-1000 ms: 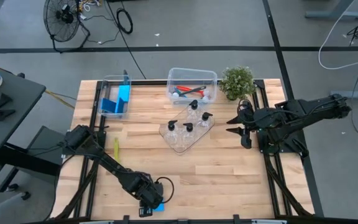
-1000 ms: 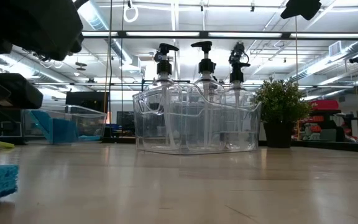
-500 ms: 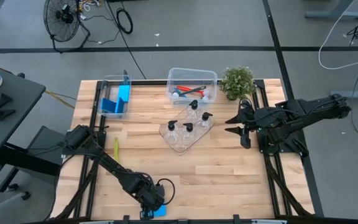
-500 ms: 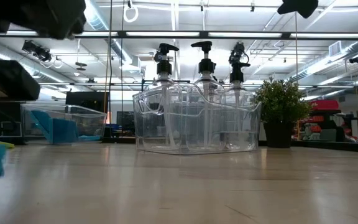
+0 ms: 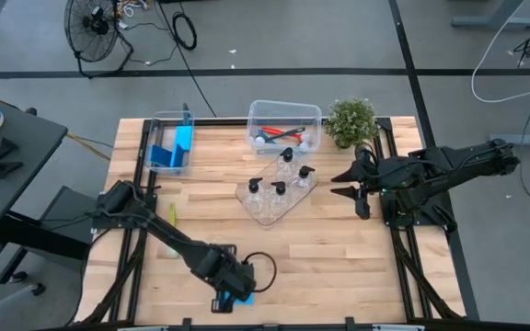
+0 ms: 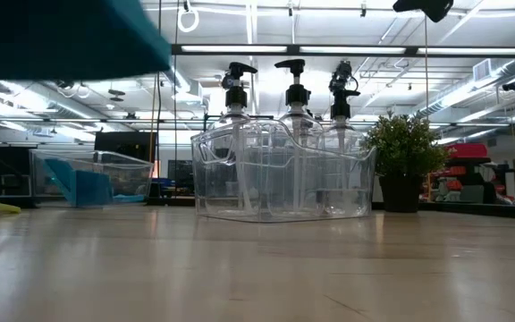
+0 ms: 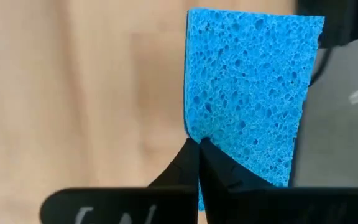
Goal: Pick & Place Kitchen Sink Supplies
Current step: Put the blue sponge wipe into the left transparent bin
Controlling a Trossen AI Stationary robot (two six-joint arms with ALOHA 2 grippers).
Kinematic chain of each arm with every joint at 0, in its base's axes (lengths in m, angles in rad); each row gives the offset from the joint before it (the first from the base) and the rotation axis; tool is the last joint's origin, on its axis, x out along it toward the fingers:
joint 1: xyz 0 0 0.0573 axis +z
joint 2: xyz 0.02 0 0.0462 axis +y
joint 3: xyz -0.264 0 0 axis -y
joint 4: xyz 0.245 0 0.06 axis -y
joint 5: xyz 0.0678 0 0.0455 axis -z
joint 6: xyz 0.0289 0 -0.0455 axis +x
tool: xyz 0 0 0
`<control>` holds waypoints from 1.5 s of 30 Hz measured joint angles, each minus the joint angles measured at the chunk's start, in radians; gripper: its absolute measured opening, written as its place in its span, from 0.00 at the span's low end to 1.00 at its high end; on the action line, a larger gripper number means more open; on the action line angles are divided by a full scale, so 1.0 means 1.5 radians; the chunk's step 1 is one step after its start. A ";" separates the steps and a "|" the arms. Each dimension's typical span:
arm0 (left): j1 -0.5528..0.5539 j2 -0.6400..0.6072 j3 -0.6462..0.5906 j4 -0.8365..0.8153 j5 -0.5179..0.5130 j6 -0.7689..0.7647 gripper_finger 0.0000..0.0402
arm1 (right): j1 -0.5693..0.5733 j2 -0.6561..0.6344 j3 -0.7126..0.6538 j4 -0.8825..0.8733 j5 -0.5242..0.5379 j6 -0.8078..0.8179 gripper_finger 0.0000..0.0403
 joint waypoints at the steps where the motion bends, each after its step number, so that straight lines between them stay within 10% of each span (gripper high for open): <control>1: 0.005 0.000 0.017 -0.028 -0.010 0.012 0.00 | 0.000 0.000 0.000 0.004 0.000 0.000 0.35; 22: 0.145 -0.055 0.253 -0.419 -0.251 0.179 0.00 | 0.000 0.000 0.000 0.042 -0.006 0.000 0.35; 45: 0.435 -0.432 -0.032 -0.418 -0.512 0.037 0.00 | 0.000 0.000 0.000 0.047 0.057 -0.021 0.35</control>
